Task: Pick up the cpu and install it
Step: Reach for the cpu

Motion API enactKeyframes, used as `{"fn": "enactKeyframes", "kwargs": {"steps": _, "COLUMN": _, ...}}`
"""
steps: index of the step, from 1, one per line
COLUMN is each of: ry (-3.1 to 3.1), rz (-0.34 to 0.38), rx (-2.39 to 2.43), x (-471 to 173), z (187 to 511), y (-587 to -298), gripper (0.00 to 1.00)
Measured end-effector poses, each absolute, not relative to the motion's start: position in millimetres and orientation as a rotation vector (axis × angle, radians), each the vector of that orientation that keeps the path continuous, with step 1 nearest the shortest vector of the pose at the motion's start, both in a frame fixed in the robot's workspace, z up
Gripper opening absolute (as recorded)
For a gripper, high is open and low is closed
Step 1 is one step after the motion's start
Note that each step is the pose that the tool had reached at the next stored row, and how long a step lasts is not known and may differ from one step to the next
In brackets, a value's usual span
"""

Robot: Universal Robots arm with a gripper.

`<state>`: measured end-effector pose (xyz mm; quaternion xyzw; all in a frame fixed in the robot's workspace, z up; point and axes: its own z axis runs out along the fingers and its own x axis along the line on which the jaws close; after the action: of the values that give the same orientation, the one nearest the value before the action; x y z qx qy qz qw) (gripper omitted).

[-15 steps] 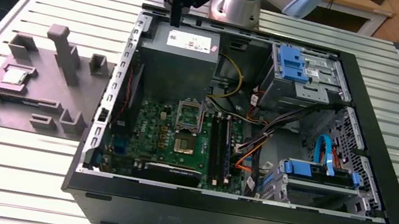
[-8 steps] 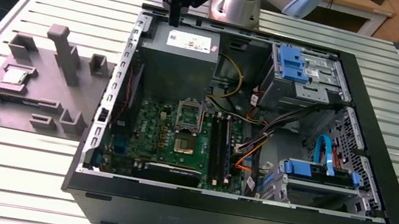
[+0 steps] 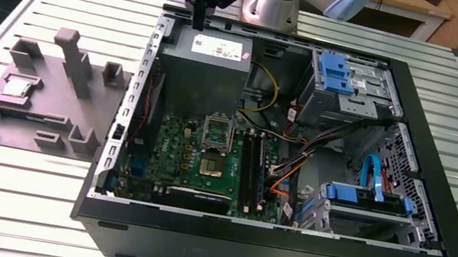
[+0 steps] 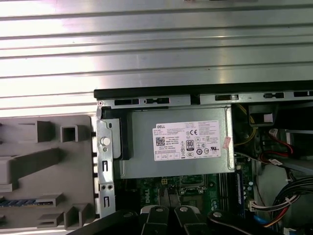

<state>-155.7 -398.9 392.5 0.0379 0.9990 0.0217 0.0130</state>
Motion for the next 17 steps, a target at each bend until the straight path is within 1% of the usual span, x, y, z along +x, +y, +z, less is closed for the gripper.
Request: {"fn": "enactKeyframes", "kwargs": {"steps": 17, "ry": 3.113, "rz": 0.068, "rx": 0.118, "x": -159.8, "z": 392.0, "y": -398.9, "gripper": 0.11}}
